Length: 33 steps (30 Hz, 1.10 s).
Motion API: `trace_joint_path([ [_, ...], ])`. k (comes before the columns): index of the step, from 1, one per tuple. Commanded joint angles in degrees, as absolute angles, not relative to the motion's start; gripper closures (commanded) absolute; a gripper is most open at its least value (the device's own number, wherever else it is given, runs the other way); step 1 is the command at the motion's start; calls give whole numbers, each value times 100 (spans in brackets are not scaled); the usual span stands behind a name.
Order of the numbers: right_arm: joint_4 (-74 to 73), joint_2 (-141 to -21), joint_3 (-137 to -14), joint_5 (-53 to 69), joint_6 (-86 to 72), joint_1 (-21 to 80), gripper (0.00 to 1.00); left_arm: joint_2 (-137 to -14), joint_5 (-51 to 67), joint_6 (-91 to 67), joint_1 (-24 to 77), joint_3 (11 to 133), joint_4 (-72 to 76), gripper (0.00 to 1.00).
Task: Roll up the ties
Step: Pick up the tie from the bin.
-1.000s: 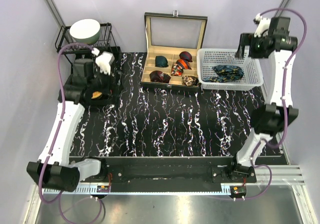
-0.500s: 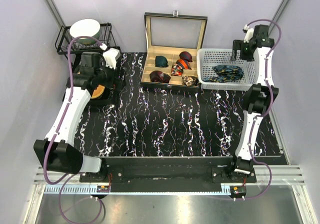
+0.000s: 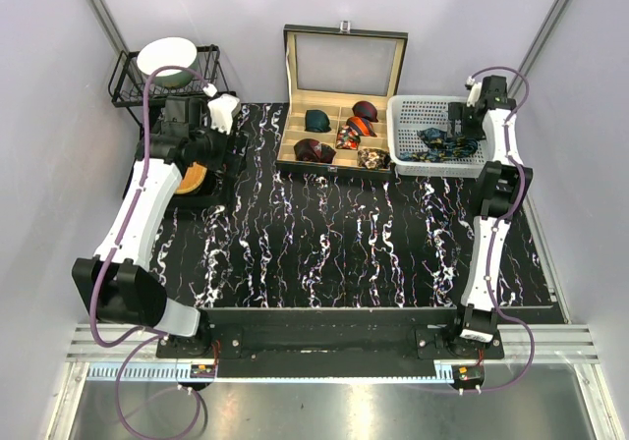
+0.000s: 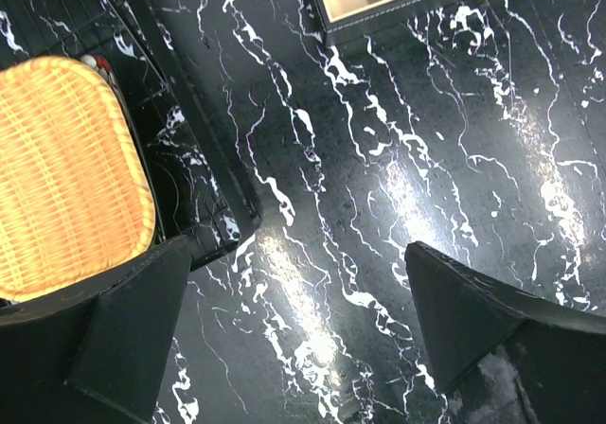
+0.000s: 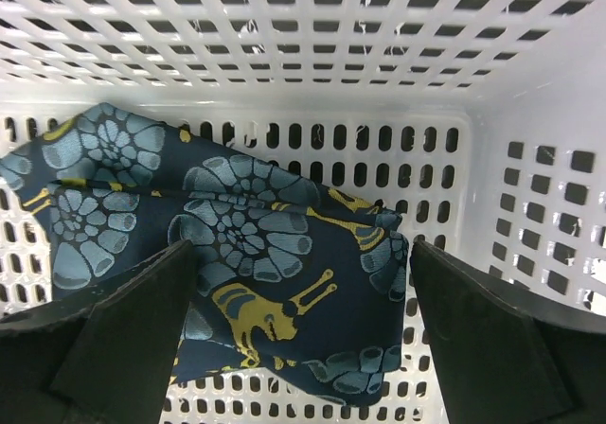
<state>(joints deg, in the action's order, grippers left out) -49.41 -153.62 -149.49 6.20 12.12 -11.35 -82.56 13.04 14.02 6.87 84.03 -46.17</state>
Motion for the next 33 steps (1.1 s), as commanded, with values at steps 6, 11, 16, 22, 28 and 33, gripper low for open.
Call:
trace_joint_path([
  [6, -5106, -15275, -15133, 974, 985, -1187, 42, -8367, 1099, 1362, 668, 8604, -4720, 1],
  [11, -5115, -14854, -15398, 1239, 809, -1187, 100, -8315, 1063, 1450, 668, 8631, -4764, 1],
  [16, -5089, -13827, -15495, 1976, 563, -1187, 100, -7999, 1414, 1556, 668, 8438, -4694, 1],
  [22, -5247, -12201, -14916, 3251, 88, -1178, 100, -7541, 1898, 1485, 668, 8086, -4395, 1],
  [28, -5607, -10716, -13932, 4209, -342, -977, 100, -7147, 2223, 1240, 659, 7665, -4079, 1],
  [33, -5643, -9373, -12290, 4421, -404, -195, 100, -6742, 2399, 1081, 642, 7173, -3631, 1],
])
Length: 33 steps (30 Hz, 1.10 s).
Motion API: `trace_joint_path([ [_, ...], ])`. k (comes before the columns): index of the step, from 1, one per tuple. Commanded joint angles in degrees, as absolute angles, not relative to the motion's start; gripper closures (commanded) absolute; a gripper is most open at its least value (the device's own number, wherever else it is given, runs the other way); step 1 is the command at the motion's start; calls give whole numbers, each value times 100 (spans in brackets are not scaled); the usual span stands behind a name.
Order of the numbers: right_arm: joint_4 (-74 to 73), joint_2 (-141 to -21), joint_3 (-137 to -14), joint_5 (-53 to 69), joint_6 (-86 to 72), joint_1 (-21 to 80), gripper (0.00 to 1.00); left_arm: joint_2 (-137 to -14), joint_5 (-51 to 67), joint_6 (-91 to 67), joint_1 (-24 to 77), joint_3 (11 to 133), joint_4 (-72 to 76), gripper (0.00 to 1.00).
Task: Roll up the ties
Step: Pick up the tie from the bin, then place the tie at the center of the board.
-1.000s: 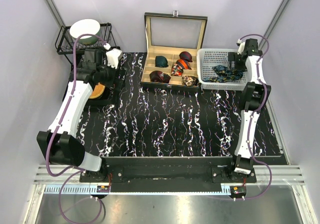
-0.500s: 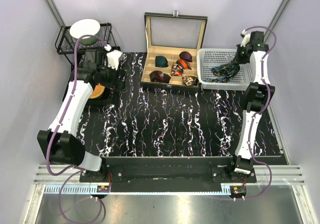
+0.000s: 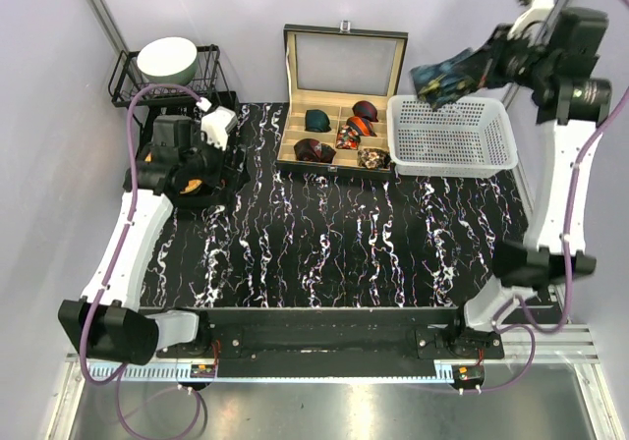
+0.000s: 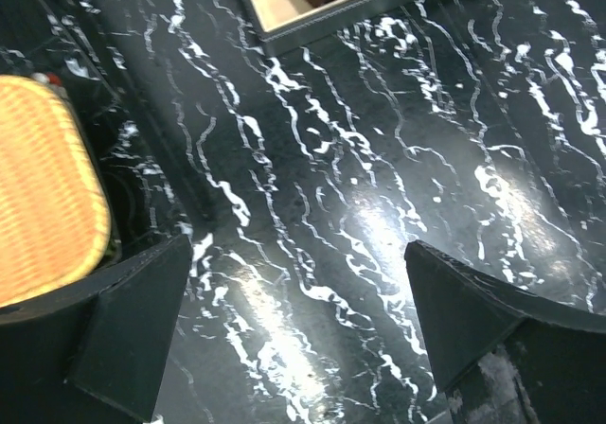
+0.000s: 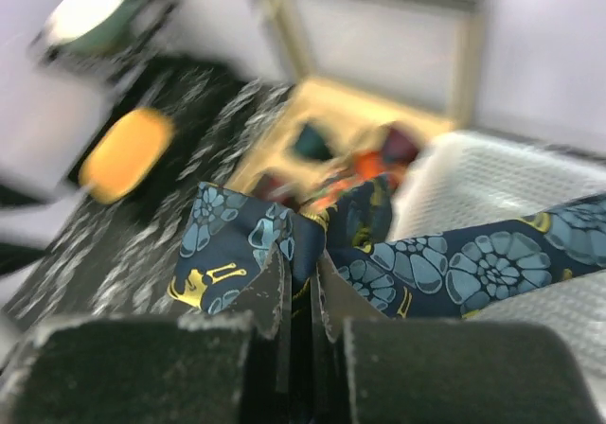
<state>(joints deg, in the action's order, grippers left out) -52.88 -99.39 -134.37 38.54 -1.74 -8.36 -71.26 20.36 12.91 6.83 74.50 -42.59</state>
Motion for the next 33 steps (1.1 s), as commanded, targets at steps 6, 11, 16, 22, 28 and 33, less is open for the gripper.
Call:
trace_joint_path([
  [6, -5545, -8325, -10267, 4728, -413, 614, 100, -6302, 2408, 1107, 624, 6838, -3577, 1],
  [11, -4917, -7902, -8829, 5954, -1269, 1029, 100, -5994, 2469, 1309, 624, 6654, -3726, 1],
  [16, -4290, -7428, -7052, 6846, -2135, 476, 100, -5880, 2935, 1879, 615, 6496, -3981, 1],
  [22, -3235, -6760, -5425, 6637, -2908, -867, 100, -5634, 3690, 2784, 633, 5714, -4052, 2],
  [28, -4174, -6653, -4368, 5986, -2558, -2529, 32, -6055, 3560, 3305, 1771, 5388, -4148, 6],
  [33, -4386, -6530, -4894, 5520, -2628, -3067, 16, -6800, 3077, 2858, 3039, 5274, -3070, 4],
])
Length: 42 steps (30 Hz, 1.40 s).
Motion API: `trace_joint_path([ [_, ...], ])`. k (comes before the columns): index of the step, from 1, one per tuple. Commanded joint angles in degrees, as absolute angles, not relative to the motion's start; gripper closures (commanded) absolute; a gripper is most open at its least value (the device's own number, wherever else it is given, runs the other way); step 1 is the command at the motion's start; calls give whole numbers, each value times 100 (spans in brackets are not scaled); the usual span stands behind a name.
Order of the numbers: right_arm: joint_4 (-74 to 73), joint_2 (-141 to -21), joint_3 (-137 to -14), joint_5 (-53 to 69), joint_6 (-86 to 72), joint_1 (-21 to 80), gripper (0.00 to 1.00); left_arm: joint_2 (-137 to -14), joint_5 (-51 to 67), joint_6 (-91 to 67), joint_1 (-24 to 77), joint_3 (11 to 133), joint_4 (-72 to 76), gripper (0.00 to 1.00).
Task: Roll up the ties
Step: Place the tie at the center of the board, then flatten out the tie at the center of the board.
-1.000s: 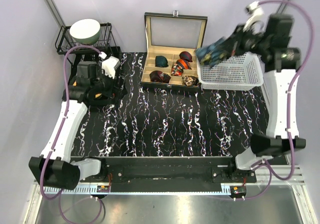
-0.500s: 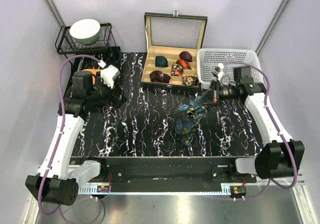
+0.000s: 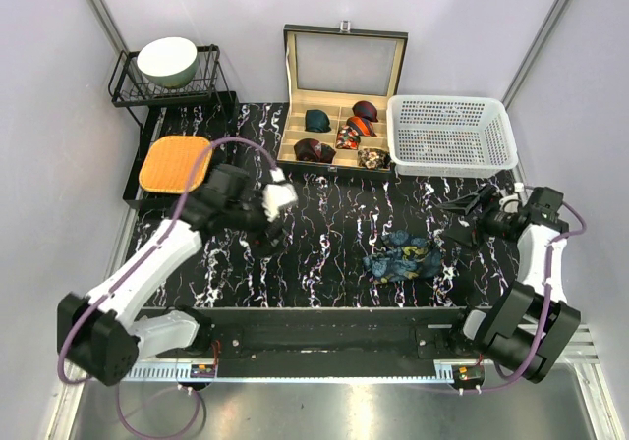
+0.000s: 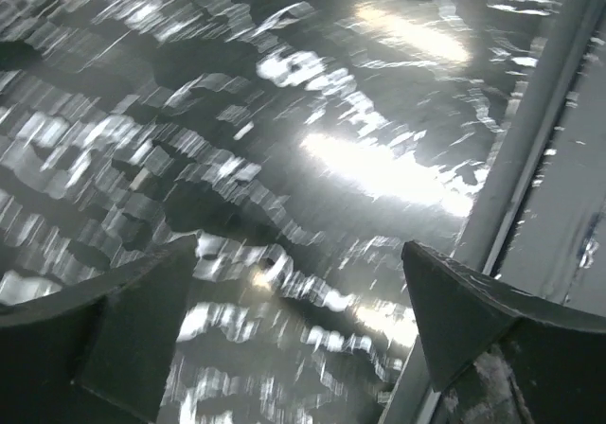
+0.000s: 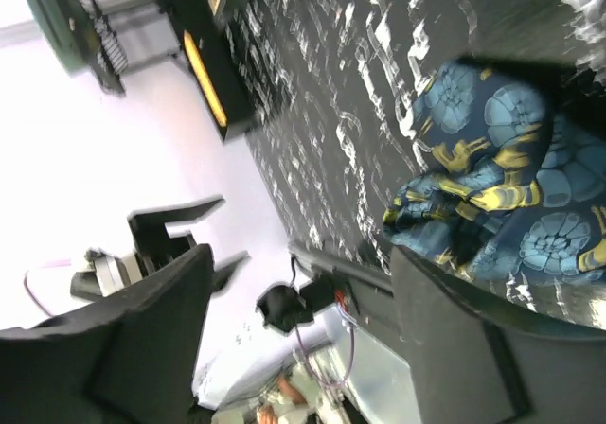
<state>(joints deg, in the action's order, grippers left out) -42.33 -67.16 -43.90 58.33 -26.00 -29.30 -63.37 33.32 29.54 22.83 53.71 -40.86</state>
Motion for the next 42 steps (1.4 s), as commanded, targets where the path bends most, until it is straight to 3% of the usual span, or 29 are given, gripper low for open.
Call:
trace_joint_path([
  [1, -4394, -6539, -5104, 5511, -2550, -3093, 16, -6942, 3015, 2778, 3433, 5273, -2832, 4],
  [5, -4797, -6696, -5738, 5327, -1901, -3111, 15, -8004, 2585, 2584, 4305, 5816, -2101, 6],
  [8, -6008, -7116, -6589, 4608, -662, -3111, 17, -8893, 2434, 2680, 4816, 6352, -2127, 16],
  [11, -6801, -7627, -7372, 4009, -36, -3181, 18, -9551, 2120, 3128, 5263, 6486, -1908, 20],
  [22, -6864, -8121, -8288, 4140, 35, -3270, 19, -10801, 1942, 3050, 5748, 7285, -1652, 15],
  [28, -6908, -8218, -8481, 4122, 53, -3296, 20, -11337, 2144, 2760, 5880, 7637, -1696, 23],
  [32, -6952, -8279, -8596, 4157, 105, -3331, 20, -11636, 1952, 2690, 5924, 7786, -1836, 45],
  [33, -6952, -8288, -8622, 4183, 140, -3340, 20, -11680, 1855, 2698, 5924, 7831, -2046, 59],
  [34, -6952, -8297, -8631, 4201, 158, -3340, 20, -11715, 1689, 2759, 5906, 7883, -2187, 65],
  [35, -6926, -8323, -8622, 4288, 193, -3349, 21, -11594, 1496, 3099, 5880, 7910, -2528, 86],
  [37, -6873, -8384, -8604, 4394, 193, -3357, 21, -11392, 1398, 3269, 5836, 7971, -2812, 100],
  [42, -6768, -8543, -8578, 4736, 254, -3357, 24, -10636, 1757, 3533, 5827, 9243, -4407, 100],
])
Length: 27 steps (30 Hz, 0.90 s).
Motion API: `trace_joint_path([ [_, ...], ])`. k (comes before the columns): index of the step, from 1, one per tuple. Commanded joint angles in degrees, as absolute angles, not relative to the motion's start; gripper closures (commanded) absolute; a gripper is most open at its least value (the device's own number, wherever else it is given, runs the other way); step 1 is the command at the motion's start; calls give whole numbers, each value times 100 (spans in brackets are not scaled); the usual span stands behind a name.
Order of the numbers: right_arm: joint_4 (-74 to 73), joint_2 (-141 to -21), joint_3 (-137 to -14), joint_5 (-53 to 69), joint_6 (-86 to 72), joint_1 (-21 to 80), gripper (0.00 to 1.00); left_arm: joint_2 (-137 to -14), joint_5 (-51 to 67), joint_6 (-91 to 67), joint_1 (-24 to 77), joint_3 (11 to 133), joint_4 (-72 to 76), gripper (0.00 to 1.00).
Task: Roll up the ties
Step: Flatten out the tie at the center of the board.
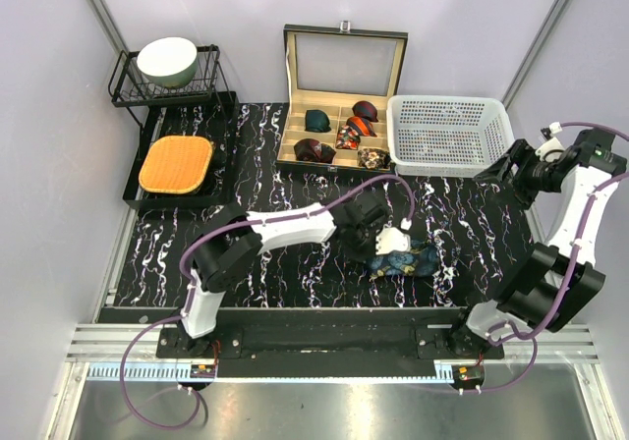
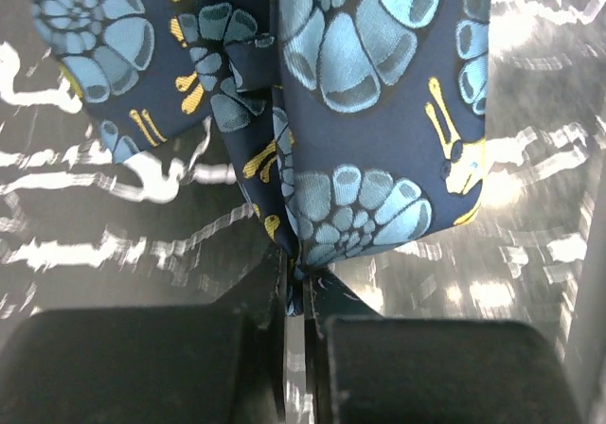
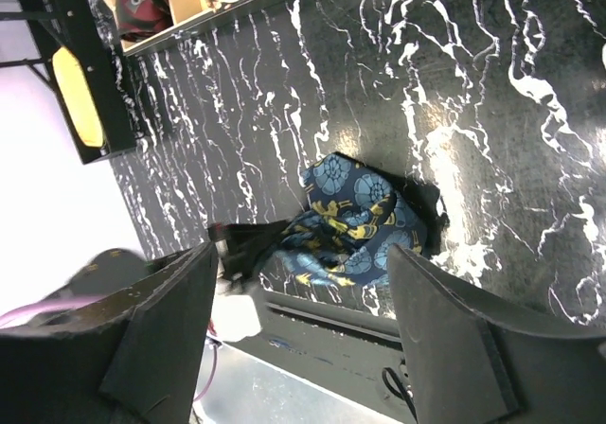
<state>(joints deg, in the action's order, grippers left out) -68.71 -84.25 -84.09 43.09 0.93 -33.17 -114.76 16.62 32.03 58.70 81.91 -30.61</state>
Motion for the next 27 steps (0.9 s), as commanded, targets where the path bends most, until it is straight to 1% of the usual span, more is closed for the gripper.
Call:
trace_joint_path([
  [1, -6768, -8586, -8578, 4807, 264, -3357, 24, -10513, 1854, 3551, 5827, 9820, -4656, 100],
  [4, -6776, -8674, -8552, 4966, 316, -3357, 26, -10249, 1881, 3726, 5827, 10710, -5421, 100],
  [7, -6794, -8745, -8525, 5045, 378, -3357, 26, -9802, 1767, 3946, 5757, 10645, -5686, 100],
  [10, -6917, -8850, -8552, 5080, 527, -3349, 26, -9266, 1758, 4174, 5407, 9592, -5713, 100],
  [11, -6952, -8868, -8560, 5063, 580, -3349, 26, -9133, 1749, 4331, 5275, 8910, -5730, 100],
  [13, -7040, -8912, -8569, 5062, 720, -3349, 27, -8694, 1688, 4647, 4888, 8230, -5643, 100],
  [14, -7118, -8921, -8552, 5071, 808, -3349, 27, -8544, 1679, 4719, 4556, 7583, -5529, 100],
  [16, -7215, -8982, -8508, 5133, 922, -3314, 28, -8236, 1845, 4851, 4159, 7165, -5502, 100],
  [17, -7320, -9009, -8490, 5089, 1071, -3279, 29, -8140, 1915, 4965, 3748, 6850, -5519, 100],
  [20, -7566, -9053, -8490, 4801, 1537, -2797, 32, -7621, 1925, 5527, 3106, 6182, -5484, 100],
  [22, -7603, -9035, -8455, 4467, 1835, -1999, 33, -7218, 1960, 6096, 2858, 5864, -5546, 100],
  [23, -7498, -9035, -8403, 4108, 1854, -1725, 33, -7085, 1943, 6282, 2769, 5662, -5546, 100],
  [24, -7401, -9044, -8368, 3948, 1846, -1148, 33, -6971, 1873, 6476, 2742, 5321, -5511, 100],
  [25, -7296, -9053, -8350, 3781, 1802, -864, 33, -6891, 1837, 6695, 2733, 5126, -5328, 100],
  [27, -6901, -9123, -8367, 3210, 1775, -249, 33, -6750, 1784, 6732, 2725, 4722, -5099, 100],
])
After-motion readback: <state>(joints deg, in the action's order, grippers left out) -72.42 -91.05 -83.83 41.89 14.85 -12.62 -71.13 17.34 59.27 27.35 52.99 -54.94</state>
